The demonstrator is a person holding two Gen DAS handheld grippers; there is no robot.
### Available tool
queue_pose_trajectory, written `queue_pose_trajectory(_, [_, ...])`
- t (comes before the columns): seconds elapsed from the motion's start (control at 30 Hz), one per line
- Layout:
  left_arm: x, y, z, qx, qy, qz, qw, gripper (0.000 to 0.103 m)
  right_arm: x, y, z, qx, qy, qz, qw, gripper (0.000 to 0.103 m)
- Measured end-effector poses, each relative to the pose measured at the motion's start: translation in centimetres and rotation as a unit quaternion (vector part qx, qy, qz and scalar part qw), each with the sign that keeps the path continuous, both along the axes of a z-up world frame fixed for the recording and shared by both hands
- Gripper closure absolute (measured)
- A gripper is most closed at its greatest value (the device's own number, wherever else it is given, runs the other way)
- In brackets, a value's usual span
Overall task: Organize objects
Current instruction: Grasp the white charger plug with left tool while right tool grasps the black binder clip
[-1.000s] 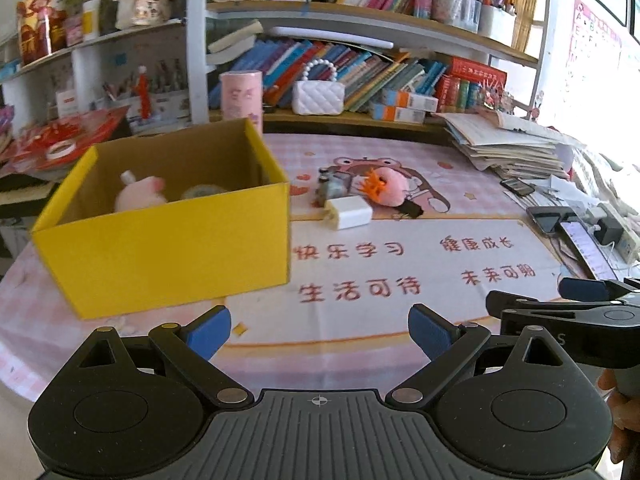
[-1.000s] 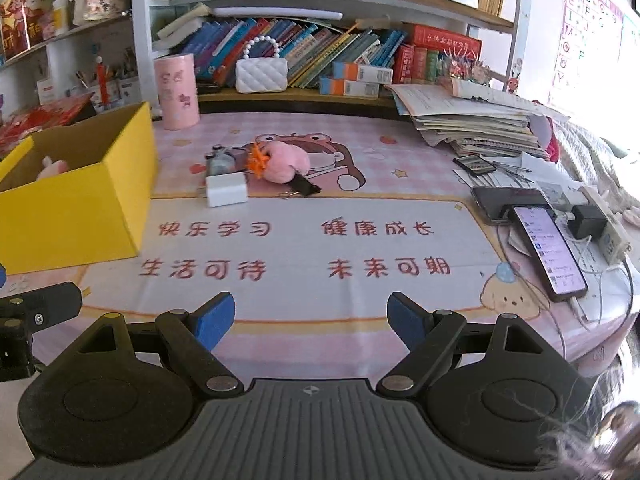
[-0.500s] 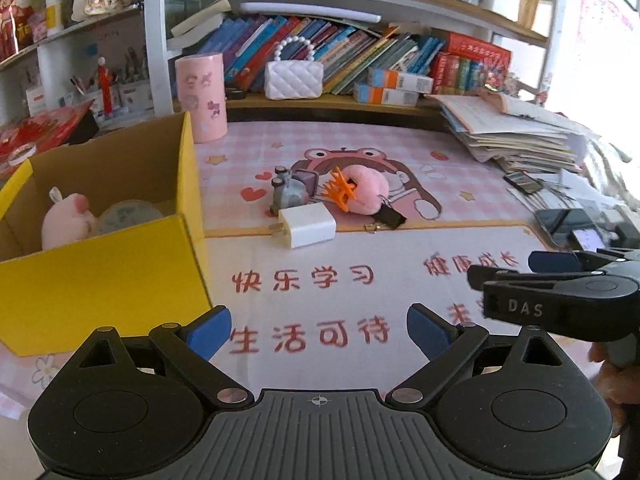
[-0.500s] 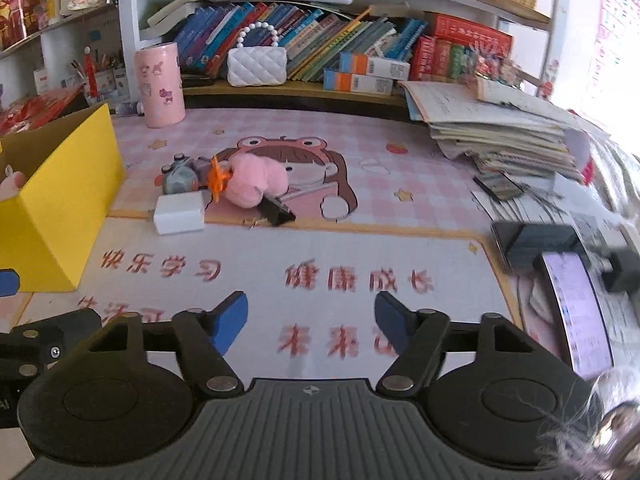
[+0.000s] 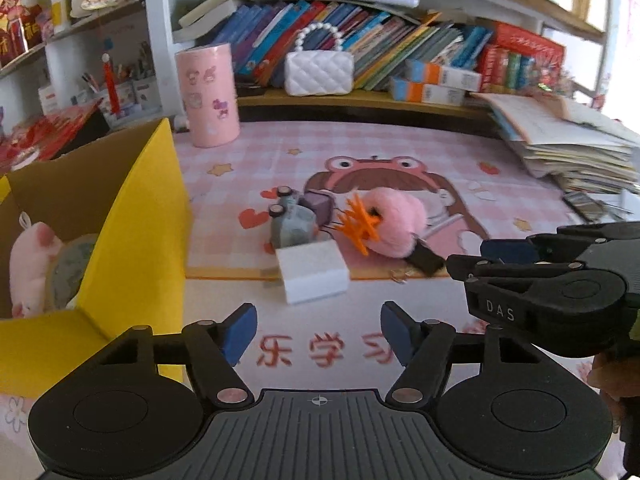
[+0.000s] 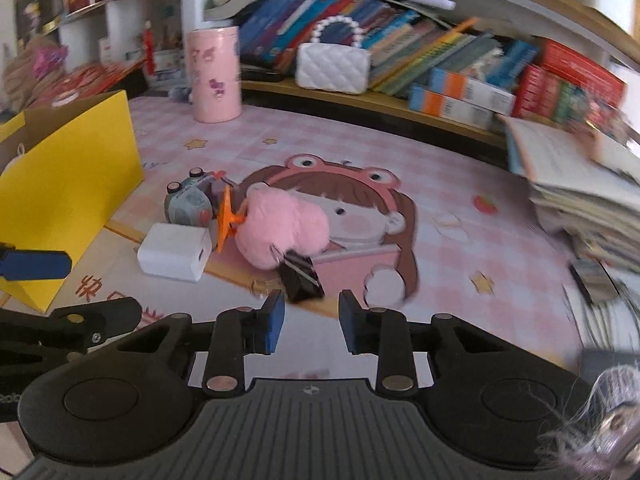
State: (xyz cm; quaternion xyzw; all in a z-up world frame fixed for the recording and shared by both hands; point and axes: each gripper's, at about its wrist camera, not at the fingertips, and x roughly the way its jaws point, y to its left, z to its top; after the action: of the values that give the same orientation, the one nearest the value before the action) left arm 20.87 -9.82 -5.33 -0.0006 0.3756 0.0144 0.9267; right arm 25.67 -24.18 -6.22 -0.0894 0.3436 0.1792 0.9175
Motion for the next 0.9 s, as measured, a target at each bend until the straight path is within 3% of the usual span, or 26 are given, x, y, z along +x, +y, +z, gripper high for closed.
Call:
queue_pose_trajectory(0.33, [3.3, 0.3, -1.1, 0.015, 0.016, 0.022, 0.9995, 0.032, 4.4, 2.1, -1.8, -0.021, 0.004, 0.056, 0.998, 0.075])
queue_pose_trajectory(0.5, [4.4, 0.2, -1.7, 0.008, 0.024, 0.021, 0.9995, 0.032, 5.4, 1.7, -2.4, -0.019, -0.002, 0.081, 0.997, 0.09])
queue_pose_trajectory(0.77, [6.9, -0.1, -3.2, 0.015, 0.036, 0.044, 0.9983, 0.027, 5.4, -1.3, -1.0, 0.025, 0.013, 0.024, 0.999, 0.091])
queue_pose_trajectory(0.9, [7.6, 0.1, -3.7, 0.018, 0.041, 0.048, 0.9979, 0.035, 4.2, -2.2, -0.1, 0.044, 0.019, 0.007, 0.999, 0.091])
